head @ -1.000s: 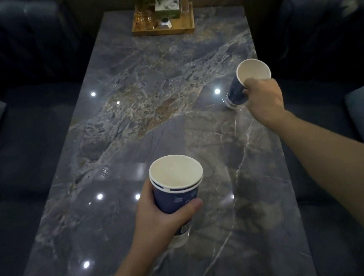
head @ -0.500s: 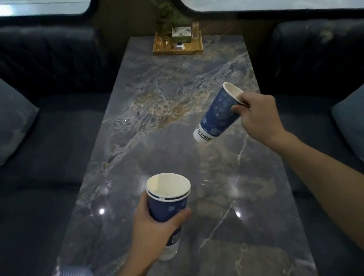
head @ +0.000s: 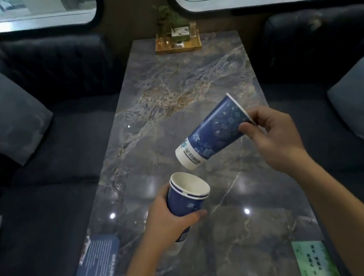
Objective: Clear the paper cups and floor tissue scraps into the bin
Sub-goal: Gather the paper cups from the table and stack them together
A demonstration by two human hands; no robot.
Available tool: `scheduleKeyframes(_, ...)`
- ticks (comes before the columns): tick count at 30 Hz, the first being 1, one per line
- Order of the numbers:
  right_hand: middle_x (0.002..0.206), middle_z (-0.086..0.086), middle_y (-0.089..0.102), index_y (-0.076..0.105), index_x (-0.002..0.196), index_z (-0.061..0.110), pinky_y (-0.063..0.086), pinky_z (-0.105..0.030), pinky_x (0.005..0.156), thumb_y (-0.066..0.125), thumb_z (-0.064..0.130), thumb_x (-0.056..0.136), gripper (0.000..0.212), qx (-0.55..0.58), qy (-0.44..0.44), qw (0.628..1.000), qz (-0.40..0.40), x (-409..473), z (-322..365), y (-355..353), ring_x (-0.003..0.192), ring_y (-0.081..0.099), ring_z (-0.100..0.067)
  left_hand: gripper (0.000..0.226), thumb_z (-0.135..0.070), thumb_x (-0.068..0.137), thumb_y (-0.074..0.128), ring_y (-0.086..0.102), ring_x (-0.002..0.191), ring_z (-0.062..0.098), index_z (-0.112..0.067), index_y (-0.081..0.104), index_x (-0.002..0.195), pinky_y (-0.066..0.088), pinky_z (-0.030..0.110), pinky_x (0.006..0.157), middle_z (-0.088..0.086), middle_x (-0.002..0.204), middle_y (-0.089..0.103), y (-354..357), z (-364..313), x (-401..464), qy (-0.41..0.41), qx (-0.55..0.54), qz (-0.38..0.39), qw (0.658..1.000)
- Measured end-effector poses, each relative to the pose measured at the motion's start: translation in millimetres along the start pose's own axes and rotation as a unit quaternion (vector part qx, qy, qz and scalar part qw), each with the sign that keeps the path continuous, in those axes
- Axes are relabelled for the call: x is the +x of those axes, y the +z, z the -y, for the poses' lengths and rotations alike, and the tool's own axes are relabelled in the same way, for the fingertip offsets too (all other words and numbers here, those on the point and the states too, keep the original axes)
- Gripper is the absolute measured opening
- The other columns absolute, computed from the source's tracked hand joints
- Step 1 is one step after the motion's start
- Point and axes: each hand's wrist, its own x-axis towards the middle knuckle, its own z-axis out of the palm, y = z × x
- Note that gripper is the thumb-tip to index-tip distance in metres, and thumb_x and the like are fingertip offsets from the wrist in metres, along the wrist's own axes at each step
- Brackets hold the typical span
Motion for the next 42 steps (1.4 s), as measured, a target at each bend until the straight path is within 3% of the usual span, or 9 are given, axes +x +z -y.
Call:
scheduleKeyframes(5,0.083,0.002,0.067,0.065,0.089,0.014,0.045,-0.02,0.07,0.06,0.007,0.091,0.009,0.03,0.002,0.999,0.043,-32,2,-7,0.08,0.062,-0.012,0.072,-0.029,0.049,0.097,0.073,0.085,0.0,-0.038,0.061,0.111,0.056,0.017,0.065,-0.019,0.098,0.076,1,-5,-12,0.013,0.015,0.029,0.999)
scheduleKeyframes(10,0.084,-0.004,0.069,0.066,0.091,0.01,0.048,-0.033,0.074,0.055,0.006,0.094,0.012,0.053,-0.007,0.994,0.09,-46,-4,-4,0.081,0.063,-0.021,0.078,-0.034,0.048,0.096,0.074,0.092,0.007,-0.036,0.06,0.117,0.062,0.035,0.08,-0.011,0.107,0.076,4,1,-16,0.022,0.017,0.045,0.999)
scheduleKeyframes(16,0.087,-0.003,0.071,0.067,0.095,0.016,0.051,-0.041,0.078,0.051,0.017,0.091,0.017,0.076,0.012,0.986,0.147,-67,-14,12,0.084,0.065,-0.022,0.081,-0.034,0.049,0.096,0.074,0.095,0.008,-0.038,0.059,0.12,0.062,0.037,0.083,-0.011,0.11,0.075,13,4,-17,0.03,0.026,0.06,0.997)
scheduleKeyframes(22,0.1,0.014,0.073,0.07,0.101,0.026,0.052,-0.027,0.086,0.051,0.02,0.095,0.022,0.068,0.029,0.975,0.208,-84,-16,25,0.099,0.066,-0.004,0.076,-0.03,0.051,0.097,0.073,0.094,0.005,-0.037,0.06,0.118,0.059,0.026,0.074,-0.015,0.108,0.075,20,-2,-19,0.038,0.019,0.074,0.996)
scheduleKeyframes(28,0.133,0.015,0.059,0.063,0.122,0.027,0.04,-0.019,0.106,0.047,0.033,0.096,0.032,0.073,0.034,0.991,0.106,-80,-13,24,0.127,0.048,0.008,0.074,-0.023,0.053,0.097,0.072,0.095,0.003,-0.042,0.06,0.115,0.059,0.024,0.075,-0.019,0.108,0.074,25,-3,-26,0.042,0.014,0.088,0.995)
scheduleKeyframes(30,0.142,0.012,0.052,0.058,0.129,0.029,0.034,-0.022,0.111,0.044,0.038,0.096,0.037,0.093,0.038,0.99,0.097,-80,-9,28,0.134,0.041,0.005,0.076,-0.02,0.053,0.097,0.073,0.096,0.004,-0.04,0.061,0.117,0.06,0.026,0.077,-0.016,0.109,0.074,26,-4,-30,0.05,0.01,0.09,0.995)
scheduleKeyframes(35,0.151,0.008,0.041,0.042,0.141,0.027,0.024,-0.027,0.118,0.031,0.052,0.09,0.058,-0.029,-0.014,0.964,0.264,-110,5,67,0.141,0.03,-0.003,0.068,0.0,0.051,0.093,0.072,0.085,0.003,-0.024,0.065,0.108,0.056,0.021,0.069,-0.002,0.097,0.076,24,-8,-37,0.116,0.017,0.054,0.992)
scheduleKeyframes(38,0.148,0.01,0.04,0.037,0.142,0.03,0.027,-0.032,0.116,0.036,0.054,0.089,0.058,-0.049,-0.021,0.963,0.266,-122,13,76,0.14,0.031,-0.008,0.073,0.001,0.05,0.093,0.071,0.084,0.001,-0.021,0.065,0.113,0.052,0.015,0.07,-0.009,0.097,0.076,13,-2,-47,0.129,0.029,0.051,0.99)
scheduleKeyframes(42,0.141,0.009,0.045,0.04,0.138,0.029,0.035,-0.034,0.11,0.042,0.054,0.086,0.057,-0.061,-0.023,0.966,0.251,-139,30,88,0.13,0.041,-0.012,0.076,-0.014,0.047,0.093,0.073,0.092,0.007,-0.031,0.063,0.115,0.058,0.026,0.073,-0.011,0.101,0.075,-4,8,-62,0.14,0.044,0.06,0.987)
